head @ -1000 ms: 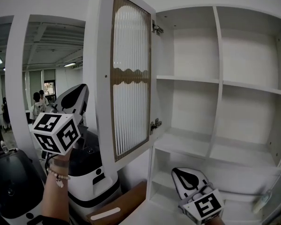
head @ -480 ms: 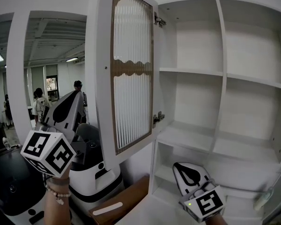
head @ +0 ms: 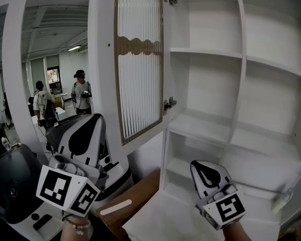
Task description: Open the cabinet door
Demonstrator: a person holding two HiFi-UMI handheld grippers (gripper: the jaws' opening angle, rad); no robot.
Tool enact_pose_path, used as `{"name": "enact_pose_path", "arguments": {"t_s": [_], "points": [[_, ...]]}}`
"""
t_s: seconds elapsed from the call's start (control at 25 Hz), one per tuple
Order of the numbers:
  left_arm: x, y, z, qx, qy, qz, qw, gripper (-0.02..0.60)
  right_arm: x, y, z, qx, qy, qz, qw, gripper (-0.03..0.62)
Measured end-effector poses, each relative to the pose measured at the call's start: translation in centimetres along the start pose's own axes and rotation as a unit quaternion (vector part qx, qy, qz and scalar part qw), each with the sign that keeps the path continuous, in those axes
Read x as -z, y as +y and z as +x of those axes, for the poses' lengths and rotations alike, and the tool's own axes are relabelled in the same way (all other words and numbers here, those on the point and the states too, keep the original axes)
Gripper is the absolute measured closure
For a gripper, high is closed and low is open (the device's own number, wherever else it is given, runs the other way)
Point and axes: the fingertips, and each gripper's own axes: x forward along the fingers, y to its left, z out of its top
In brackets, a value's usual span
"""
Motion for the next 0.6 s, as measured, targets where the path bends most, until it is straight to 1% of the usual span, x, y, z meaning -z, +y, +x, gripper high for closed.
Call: {"name": "enact_pose_path", "arguments": {"t_s": [0.16, 0.36, 0.6], "points": [[2.3, -2.8, -0.3, 0.02, 0.016, -0.009, 0.9996, 0.583, 0.9, 0.0, -0.8, 0.008, 0.007, 0.002, 1.0, 0.594], [5.3, -6.6, -0.1, 0.053, 0.032, -0.036, 0.9975, 0.583, 1.9, 0.2, -2.3, 0.019, 0.016, 0.006, 1.0, 0.594], [8.9, -12.0, 0.7, 0.108, 0.048, -0.06, 0.9912, 0.583, 3.1, -0.2, -3.8, 0.038, 0.026, 0.01, 0.999, 0.594]]}}
